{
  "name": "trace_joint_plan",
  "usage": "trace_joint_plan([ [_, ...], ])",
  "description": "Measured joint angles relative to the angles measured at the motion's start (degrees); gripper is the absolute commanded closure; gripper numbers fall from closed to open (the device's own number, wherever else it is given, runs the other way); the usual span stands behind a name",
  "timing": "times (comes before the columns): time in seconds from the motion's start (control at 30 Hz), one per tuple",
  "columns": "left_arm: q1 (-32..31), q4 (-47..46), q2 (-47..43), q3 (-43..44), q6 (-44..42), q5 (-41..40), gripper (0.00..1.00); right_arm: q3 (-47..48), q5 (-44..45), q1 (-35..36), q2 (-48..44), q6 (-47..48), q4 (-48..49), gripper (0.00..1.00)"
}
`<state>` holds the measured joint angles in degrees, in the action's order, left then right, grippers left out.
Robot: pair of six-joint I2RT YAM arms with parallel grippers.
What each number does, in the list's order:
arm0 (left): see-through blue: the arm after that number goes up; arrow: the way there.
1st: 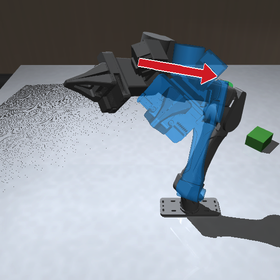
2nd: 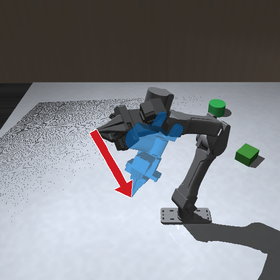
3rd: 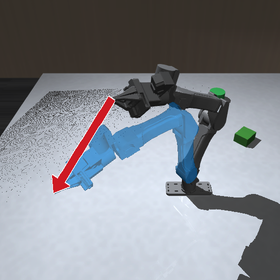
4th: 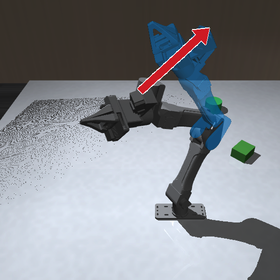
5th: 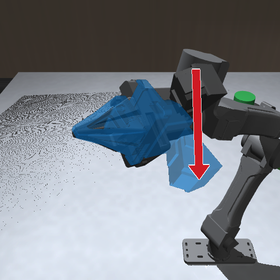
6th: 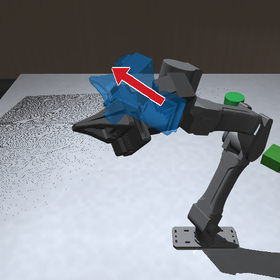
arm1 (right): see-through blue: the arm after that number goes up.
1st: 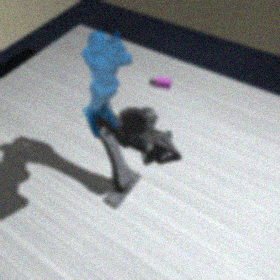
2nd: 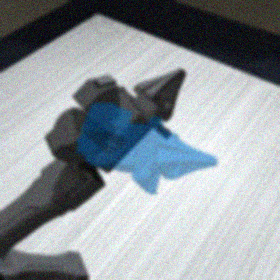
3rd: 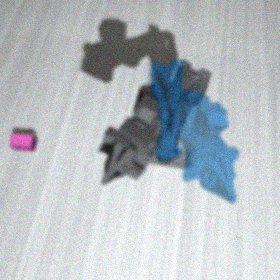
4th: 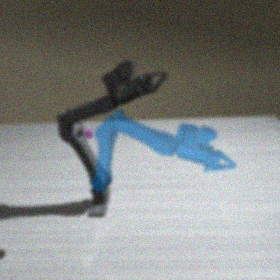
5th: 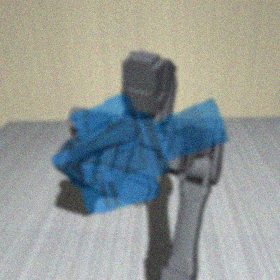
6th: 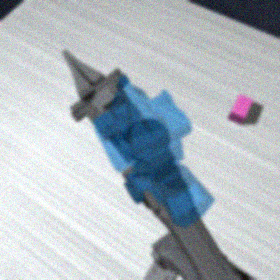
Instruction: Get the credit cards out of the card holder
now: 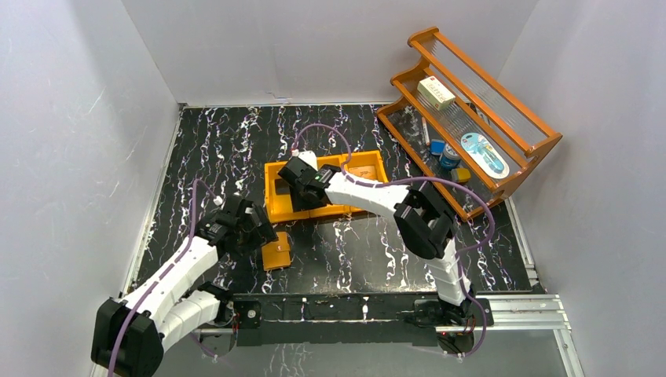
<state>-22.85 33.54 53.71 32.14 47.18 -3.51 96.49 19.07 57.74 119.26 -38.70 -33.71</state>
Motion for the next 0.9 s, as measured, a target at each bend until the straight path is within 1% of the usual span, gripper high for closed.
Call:
trace_joint_plan([
  [0.07,0.0,-0.6,0.0,-0.8,0.2,1.2,0.17,0.0,-0.2,0.4,-0.3,0.2,-0.2,0.39],
  [0.13,0.0,-1.1,0.0,-0.9,0.2,2.0,0.21,0.0,-0.6,0.5,-1.2,0.4,-0.4,0.38],
  [0.23,0.0,-3.1,0.2,-1.2,0.2,3.5,0.28,-0.8,-1.2,0.5,-4.5,0.3,0.0,0.36],
  [0.3,0.0,-4.3,0.8,-1.8,-0.1,4.4,0.33,-3.3,-1.4,0.5,-8.3,-0.1,1.1,0.35],
  [0.33,0.0,-5.2,1.4,-2.3,-0.3,4.9,0.37,-4.9,-1.6,0.5,-10.4,-0.4,1.5,0.35],
  [0.47,0.0,-7.9,4.7,-4.4,-1.0,6.9,0.43,-11.5,-2.4,0.4,-17.0,-1.9,3.9,0.34],
  [0.63,0.0,-10.7,7.0,-4.8,-2.0,9.4,0.48,-21.3,-3.1,0.4,-22.4,-4.8,5.8,0.33],
  [0.73,0.0,-12.9,8.6,-4.8,-2.8,11.1,0.5,-26.0,-4.0,0.2,-23.6,-6.2,6.7,0.34],
  [0.83,-0.2,-15.3,9.9,-4.8,-3.3,12.7,0.5,-27.4,-6.1,-0.7,-22.7,-7.4,8.4,0.38],
  [0.9,-0.3,-15.5,9.6,-4.9,-3.5,12.9,0.47,-26.4,-7.0,-0.8,-21.4,-7.6,8.9,0.39],
])
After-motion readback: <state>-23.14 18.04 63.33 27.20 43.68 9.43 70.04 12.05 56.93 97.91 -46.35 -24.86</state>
